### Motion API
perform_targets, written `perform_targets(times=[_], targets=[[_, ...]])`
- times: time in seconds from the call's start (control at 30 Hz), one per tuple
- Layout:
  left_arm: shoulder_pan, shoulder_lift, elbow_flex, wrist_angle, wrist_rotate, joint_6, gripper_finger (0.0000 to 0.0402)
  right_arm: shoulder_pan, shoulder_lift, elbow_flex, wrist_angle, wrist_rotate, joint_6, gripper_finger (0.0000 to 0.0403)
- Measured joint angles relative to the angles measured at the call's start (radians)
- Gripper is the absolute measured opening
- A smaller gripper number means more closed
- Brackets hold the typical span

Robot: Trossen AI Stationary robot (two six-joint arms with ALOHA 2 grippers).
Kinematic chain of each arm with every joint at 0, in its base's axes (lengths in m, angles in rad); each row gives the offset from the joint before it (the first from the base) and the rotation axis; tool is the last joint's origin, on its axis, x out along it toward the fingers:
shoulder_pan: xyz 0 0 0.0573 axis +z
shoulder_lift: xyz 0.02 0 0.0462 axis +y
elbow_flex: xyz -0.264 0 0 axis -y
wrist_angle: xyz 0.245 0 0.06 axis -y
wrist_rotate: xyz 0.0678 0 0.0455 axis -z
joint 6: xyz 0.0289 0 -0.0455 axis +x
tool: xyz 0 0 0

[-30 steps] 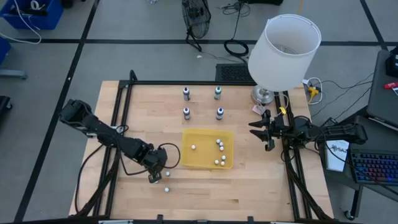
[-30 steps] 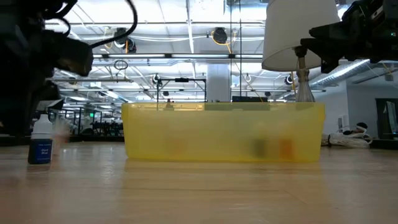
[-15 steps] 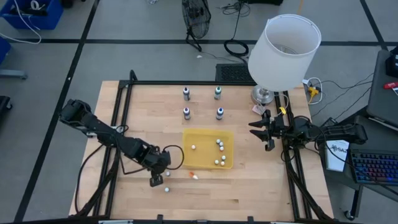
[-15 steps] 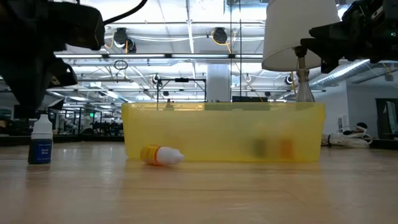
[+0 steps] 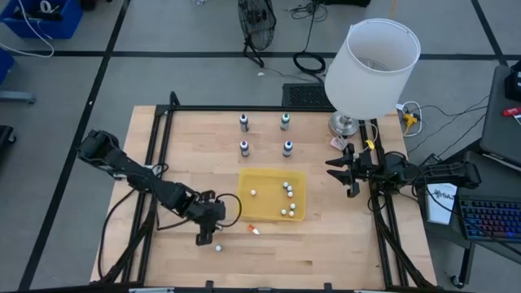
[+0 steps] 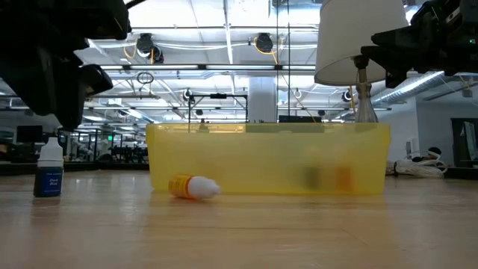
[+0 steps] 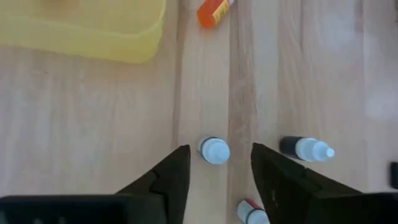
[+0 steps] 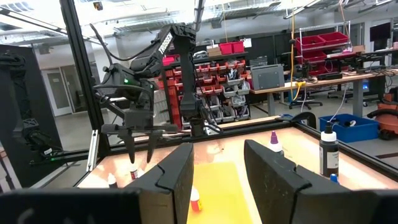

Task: Pick & Place food coloring
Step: Put the small blue food coloring bottle into the yellow container

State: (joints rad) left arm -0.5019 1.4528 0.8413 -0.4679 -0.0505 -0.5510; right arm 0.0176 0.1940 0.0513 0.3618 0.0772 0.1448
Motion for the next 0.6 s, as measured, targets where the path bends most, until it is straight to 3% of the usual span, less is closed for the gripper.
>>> perform_targets(times=[0.23,0.6], targets=[[-0.028,0.036,0.000,0.002,-0.051,-0.001,0.0186,0.000,0.000,0.000,0.000,0.000,0.000,0.0130],[-0.030,0.164,0.000,0.057,-0.004,0.034,0.0186,0.000,0.000,0.000,0.000,0.000,0.000,0.0130]])
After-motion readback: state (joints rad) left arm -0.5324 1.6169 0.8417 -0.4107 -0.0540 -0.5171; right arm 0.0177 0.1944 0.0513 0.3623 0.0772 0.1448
